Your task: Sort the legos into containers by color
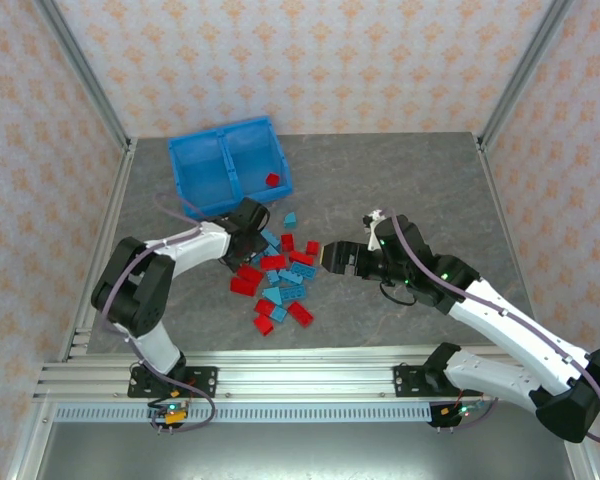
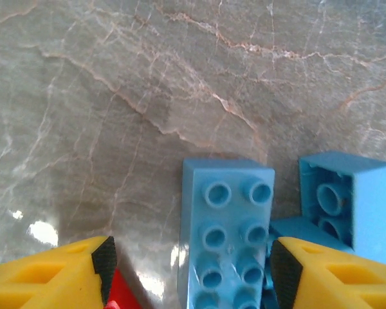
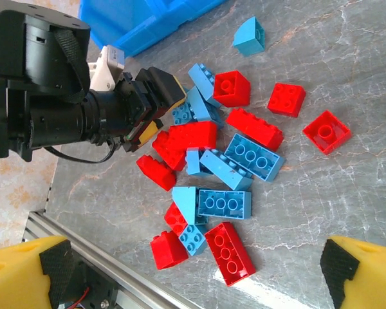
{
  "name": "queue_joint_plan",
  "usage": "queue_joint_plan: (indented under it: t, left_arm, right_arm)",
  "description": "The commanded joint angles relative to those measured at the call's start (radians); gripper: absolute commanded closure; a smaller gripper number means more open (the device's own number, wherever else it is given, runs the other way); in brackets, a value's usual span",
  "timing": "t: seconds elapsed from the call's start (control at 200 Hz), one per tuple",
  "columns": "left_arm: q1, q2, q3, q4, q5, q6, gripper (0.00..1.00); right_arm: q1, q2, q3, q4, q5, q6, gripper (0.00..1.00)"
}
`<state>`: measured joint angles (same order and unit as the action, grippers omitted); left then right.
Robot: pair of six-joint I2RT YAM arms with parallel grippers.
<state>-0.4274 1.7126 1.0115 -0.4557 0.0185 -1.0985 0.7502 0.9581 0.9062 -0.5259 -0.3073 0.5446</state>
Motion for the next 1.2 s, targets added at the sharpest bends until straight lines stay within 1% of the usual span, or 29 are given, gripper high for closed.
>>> queue_joint_plan:
  t: [0.0, 0.13, 0.245, 0.355, 0.385, 0.541, 0.651, 0.741, 0.826, 0.921, 1.051, 1.196]
  left_arm:
    - [0.016, 0.037, 0.032, -0.023, -0.032, 0.036, 0.36]
    - [0.02, 0.062, 0.025, -0.024, -0.035, 0.068, 0.37]
    - [0.02, 0.065, -0.007, -0.031, -0.034, 0.084, 0.44]
    - [0.028, 0.068, -0.054, -0.029, -0.03, 0.114, 0.47]
    - [0.033, 0.068, -0.066, -0.024, -0.026, 0.12, 0.48]
    - [0.046, 0.035, -0.128, -0.009, -0.02, 0.136, 0.64]
    - [0.05, -0.022, -0.105, -0.083, -0.045, 0.164, 0.68]
    - [0.06, -0.1, -0.039, -0.191, -0.078, 0.204, 0.68]
    - [0.078, -0.166, 0.067, -0.301, -0.15, 0.271, 0.68]
    - [0.13, -0.185, 0.212, -0.395, -0.202, 0.349, 0.68]
    - [0.209, -0.137, 0.395, -0.431, -0.23, 0.432, 0.68]
    - [0.248, 0.016, 0.633, -0.457, -0.313, 0.511, 0.68]
  right_arm:
    - [0.0, -0.019, 0.007, -0.029, 0.041, 0.014, 0.0]
    - [0.0, -0.027, 0.003, -0.028, 0.053, 0.022, 0.0]
    - [0.0, -0.023, 0.011, -0.028, 0.076, 0.025, 0.0]
    - [0.0, -0.014, 0.014, -0.017, 0.097, 0.024, 0.0]
    - [0.0, -0.009, 0.015, -0.012, 0.101, 0.022, 0.01]
    - [0.0, 0.033, 0.05, -0.017, 0.112, 0.008, 0.01]
    - [0.0, 0.074, 0.112, -0.057, 0.117, -0.003, 0.01]
    - [0.0, 0.109, 0.172, -0.108, 0.083, -0.009, 0.01]
    - [0.0, 0.136, 0.215, -0.144, 0.022, -0.006, 0.0]
    - [0.0, 0.148, 0.235, -0.147, -0.011, 0.018, 0.01]
    - [0.0, 0.15, 0.255, -0.149, 0.031, 0.06, 0.01]
    - [0.0, 0.145, 0.267, -0.171, 0.088, 0.083, 0.01]
